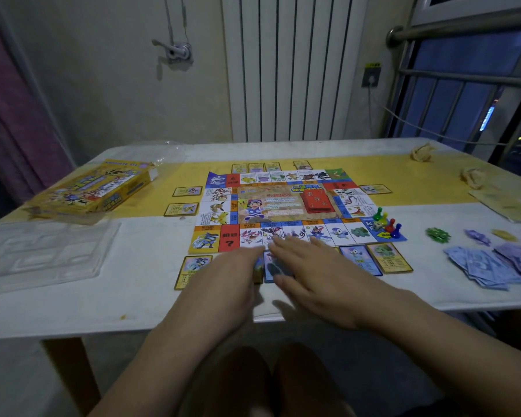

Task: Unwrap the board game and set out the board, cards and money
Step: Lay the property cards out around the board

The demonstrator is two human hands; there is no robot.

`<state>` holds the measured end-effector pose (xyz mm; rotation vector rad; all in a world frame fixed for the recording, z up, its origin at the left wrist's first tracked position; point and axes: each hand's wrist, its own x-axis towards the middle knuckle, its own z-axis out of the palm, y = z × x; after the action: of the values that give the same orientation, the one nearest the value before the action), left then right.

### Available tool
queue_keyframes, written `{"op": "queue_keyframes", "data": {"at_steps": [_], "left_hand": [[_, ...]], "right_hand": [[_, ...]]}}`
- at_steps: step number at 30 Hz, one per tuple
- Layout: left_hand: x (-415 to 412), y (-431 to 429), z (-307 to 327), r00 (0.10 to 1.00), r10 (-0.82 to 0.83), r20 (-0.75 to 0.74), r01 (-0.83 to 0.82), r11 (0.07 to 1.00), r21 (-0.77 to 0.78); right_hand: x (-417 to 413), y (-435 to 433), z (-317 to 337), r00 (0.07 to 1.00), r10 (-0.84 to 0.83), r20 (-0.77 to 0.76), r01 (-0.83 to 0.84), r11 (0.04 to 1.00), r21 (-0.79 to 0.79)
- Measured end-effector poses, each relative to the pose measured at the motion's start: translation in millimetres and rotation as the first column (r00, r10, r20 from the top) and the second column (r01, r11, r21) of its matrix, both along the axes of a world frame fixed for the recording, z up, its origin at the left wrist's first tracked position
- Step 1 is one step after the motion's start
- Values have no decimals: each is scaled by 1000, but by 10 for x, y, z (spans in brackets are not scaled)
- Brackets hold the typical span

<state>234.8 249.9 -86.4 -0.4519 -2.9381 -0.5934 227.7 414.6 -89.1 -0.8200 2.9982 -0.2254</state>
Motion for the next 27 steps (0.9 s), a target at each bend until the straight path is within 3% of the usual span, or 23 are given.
{"op": "queue_keyframes", "data": {"at_steps": [2, 3, 4, 5, 6, 7, 9, 15, 20, 23, 27], "left_hand": [[-56, -3, 72, 998, -27, 62, 2, 927, 374], [-85, 18, 105, 985, -71, 155, -43, 776, 630], [-95, 50, 136, 956, -131, 262, -150, 549, 822], [-108, 84, 157, 907, -210, 366, -285, 333, 899], [-113, 120, 171, 848, -299, 438, -401, 179, 898], [-109, 151, 176, 784, -387, 484, -495, 80, 865], [-105, 209, 160, 691, -524, 497, -595, -23, 803], [-108, 339, 84, 642, -589, 490, -617, -17, 787], [-63, 315, 22, 699, -572, 430, -484, 65, 873], [-29, 340, -51, 741, -514, 432, -421, 146, 895], [51, 351, -156, 748, -502, 435, -360, 244, 900]], "right_hand": [[-42, 39, 134, 998, -45, -37, 36, 976, -213], [-76, 60, 191, 996, -80, -33, 64, 935, -350], [-114, 78, 237, 994, -109, 0, 95, 864, -494], [-147, 89, 274, 991, -121, 58, 131, 769, -626], [-172, 95, 297, 984, -117, 136, 180, 665, -725], [-194, 95, 303, 971, -110, 212, 235, 585, -777], [-221, 96, 279, 944, -102, 314, 318, 538, -781], [-247, 170, 218, 874, -73, 480, 452, 483, -750], [-254, 279, 231, 866, -48, 497, 456, 485, -747], [-233, 329, 191, 860, -72, 506, 460, 538, -706], [-153, 426, 173, 841, -69, 536, 430, 687, -586]]}}
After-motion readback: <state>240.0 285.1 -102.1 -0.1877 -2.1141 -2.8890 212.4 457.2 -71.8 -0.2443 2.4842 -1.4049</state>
